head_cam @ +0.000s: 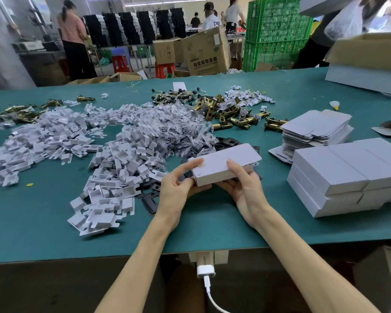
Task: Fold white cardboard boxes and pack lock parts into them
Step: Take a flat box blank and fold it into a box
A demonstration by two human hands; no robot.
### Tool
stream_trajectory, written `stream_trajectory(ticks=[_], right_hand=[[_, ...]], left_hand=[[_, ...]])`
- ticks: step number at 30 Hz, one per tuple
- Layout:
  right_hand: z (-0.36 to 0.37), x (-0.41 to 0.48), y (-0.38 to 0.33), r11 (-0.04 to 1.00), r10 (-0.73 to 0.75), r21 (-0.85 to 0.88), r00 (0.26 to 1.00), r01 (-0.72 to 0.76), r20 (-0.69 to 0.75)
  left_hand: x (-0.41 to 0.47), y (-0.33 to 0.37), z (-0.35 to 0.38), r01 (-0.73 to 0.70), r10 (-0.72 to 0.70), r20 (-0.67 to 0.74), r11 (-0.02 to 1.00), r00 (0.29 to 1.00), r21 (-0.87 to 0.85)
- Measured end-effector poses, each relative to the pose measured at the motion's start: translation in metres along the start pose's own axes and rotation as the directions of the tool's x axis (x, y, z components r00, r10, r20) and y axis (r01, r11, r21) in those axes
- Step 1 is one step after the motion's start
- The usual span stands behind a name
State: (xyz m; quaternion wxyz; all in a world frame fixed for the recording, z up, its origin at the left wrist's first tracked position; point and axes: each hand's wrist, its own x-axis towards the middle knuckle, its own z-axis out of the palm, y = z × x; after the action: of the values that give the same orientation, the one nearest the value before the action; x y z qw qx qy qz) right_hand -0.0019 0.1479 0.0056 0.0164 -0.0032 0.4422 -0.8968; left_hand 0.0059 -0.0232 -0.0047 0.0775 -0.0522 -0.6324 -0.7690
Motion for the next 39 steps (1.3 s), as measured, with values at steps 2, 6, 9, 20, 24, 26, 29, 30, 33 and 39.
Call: stream_trajectory(ticks=[2,6,9,20,24,26,29,30,33,39], right_hand=[[0.000,0.001,0.001,1.000,-0.018,-0.017,0.999,0.018,-0.041],[0.001,-0.001,0.004,0.994,-0.042,-0.101,0.998,0.037,-0.053],[0.000,-0.001,0.006,0.991,-0.040,-0.128,0.998,0.033,-0.049],[-0.005,0.002,0.010,0.992,-0.032,-0.121,0.999,0.032,0.002],[-0.005,0.001,0.011,0.988,-0.037,-0.150,0.999,0.039,0.019],[-0.004,0.001,0.013,0.981,-0.040,-0.187,0.999,0.045,0.029],[-0.003,0.001,0.015,0.967,-0.055,-0.246,0.996,0.069,0.063],[-0.003,0.000,0.015,0.964,-0.062,-0.254,0.995,0.078,0.073],[-0.003,0.000,0.016,0.962,-0.072,-0.257,0.995,0.089,0.076],[-0.002,-0.001,0.016,0.952,-0.080,-0.288,0.991,0.107,0.105]], left_hand=[[0.000,0.001,-0.001,0.032,-0.033,-0.015,0.998,0.999,-0.062],[0.000,0.004,0.001,0.022,-0.022,-0.104,1.000,0.994,-0.006],[0.004,-0.002,-0.001,0.041,-0.046,-0.167,0.999,0.985,-0.029],[0.009,-0.005,-0.005,0.070,-0.075,-0.185,0.997,0.980,-0.033],[0.008,-0.006,-0.004,0.061,-0.058,-0.185,0.998,0.981,0.011],[0.009,-0.007,-0.005,0.079,-0.069,-0.226,0.996,0.972,0.035],[0.011,-0.008,-0.006,0.094,-0.074,-0.282,0.994,0.957,0.058],[0.010,-0.007,-0.006,0.088,-0.070,-0.279,0.995,0.958,0.052],[0.007,-0.004,-0.004,0.061,-0.054,-0.229,0.998,0.972,0.022],[0.007,-0.006,-0.005,0.030,-0.022,-0.247,0.999,0.969,0.029]])
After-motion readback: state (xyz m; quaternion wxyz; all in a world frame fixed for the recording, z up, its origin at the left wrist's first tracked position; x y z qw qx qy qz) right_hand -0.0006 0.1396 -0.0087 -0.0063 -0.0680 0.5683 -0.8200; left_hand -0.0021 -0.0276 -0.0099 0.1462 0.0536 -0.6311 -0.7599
